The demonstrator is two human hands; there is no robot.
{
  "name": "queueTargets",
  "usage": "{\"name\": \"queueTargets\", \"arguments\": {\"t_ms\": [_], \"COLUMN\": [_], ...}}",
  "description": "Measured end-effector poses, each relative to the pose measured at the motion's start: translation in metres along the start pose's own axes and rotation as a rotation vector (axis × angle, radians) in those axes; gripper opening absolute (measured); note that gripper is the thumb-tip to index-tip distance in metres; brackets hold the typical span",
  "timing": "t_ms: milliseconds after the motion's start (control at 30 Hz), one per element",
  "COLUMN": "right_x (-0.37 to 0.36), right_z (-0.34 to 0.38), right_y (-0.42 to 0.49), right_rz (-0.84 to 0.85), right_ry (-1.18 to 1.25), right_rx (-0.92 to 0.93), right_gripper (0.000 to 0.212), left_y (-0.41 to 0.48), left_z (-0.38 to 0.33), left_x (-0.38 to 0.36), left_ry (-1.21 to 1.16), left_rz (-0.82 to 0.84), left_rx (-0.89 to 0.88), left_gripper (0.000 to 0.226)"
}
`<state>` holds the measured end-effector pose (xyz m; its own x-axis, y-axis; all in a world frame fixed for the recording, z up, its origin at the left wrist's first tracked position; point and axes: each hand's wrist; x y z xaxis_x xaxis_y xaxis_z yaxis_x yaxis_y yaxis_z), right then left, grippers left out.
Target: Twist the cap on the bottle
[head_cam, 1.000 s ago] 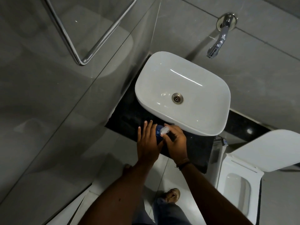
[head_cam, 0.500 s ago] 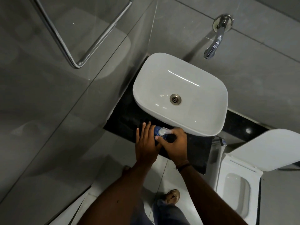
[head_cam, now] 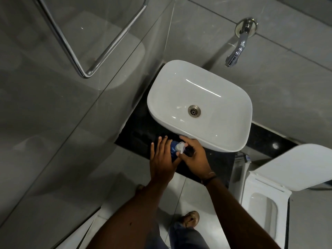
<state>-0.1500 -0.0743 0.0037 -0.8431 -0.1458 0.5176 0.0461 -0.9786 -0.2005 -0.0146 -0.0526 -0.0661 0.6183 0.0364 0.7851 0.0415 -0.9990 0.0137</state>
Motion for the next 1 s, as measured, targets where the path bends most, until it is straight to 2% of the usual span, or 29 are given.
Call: {"name": "queueTargets", "arguments": {"t_ms": [133, 233, 367, 533, 667, 767, 833, 1000], "right_x": [-0.005, -0.014, -0.025, -0.030, -0.027, -0.016, -0.010, -0.008], "right_z": [0.004, 0.007, 0.013, 0.023, 0.029, 0.030, 0.032, 0.049], "right_y": [0.001, 0.001, 0.006, 0.012, 0.009, -0.003, -0.014, -0.022], "right_rz": [-0.074, -0.173, -0.216, -0.272, -0.237, -0.202, -0.236, -0.342], "right_ry": [-0.022, -0.055, -0.104, -0.018, 0.001, -0.016, -0.070, -0.190], "right_rx": [-0.016, -0.082, -0.189, -0.347, -0.367, -0.338, -0.325, -0.282], "right_gripper": [0.029, 0.033, 0.029, 0.024, 0.031, 0.053, 0.060, 0.059], "left_y": [0.000, -0.001, -0.001, -0.001, -0.001, 0.000, -0.001, 0.000], "left_z": [-0.001, -0.002, -0.001, -0.003, -0.001, -0.001, 0.000, -0.001], "left_x": [0.001, 0.005, 0.007, 0.008, 0.007, 0.006, 0.004, 0.005], "left_ry": [0.005, 0.001, 0.035, 0.045, 0.034, 0.045, 0.037, 0.026], "left_rz": [0.009, 0.000, 0.070, 0.067, 0.065, 0.067, 0.048, 0.073], "left_rx": [-0.003, 0.003, -0.002, 0.003, 0.001, 0.000, -0.003, 0.001], "left_gripper": [0.090, 0.092, 0.096, 0.094, 0.092, 0.080, 0.069, 0.087]}}
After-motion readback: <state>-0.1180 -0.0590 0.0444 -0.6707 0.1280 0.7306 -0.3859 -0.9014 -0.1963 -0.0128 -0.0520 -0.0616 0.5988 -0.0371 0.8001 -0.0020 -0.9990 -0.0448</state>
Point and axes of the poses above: each hand's wrist, its own y-axis towards the middle knuckle, its own x-axis out of the back of the hand, z = x × y, and after that the axes turned 2 degrees about x, right-handed
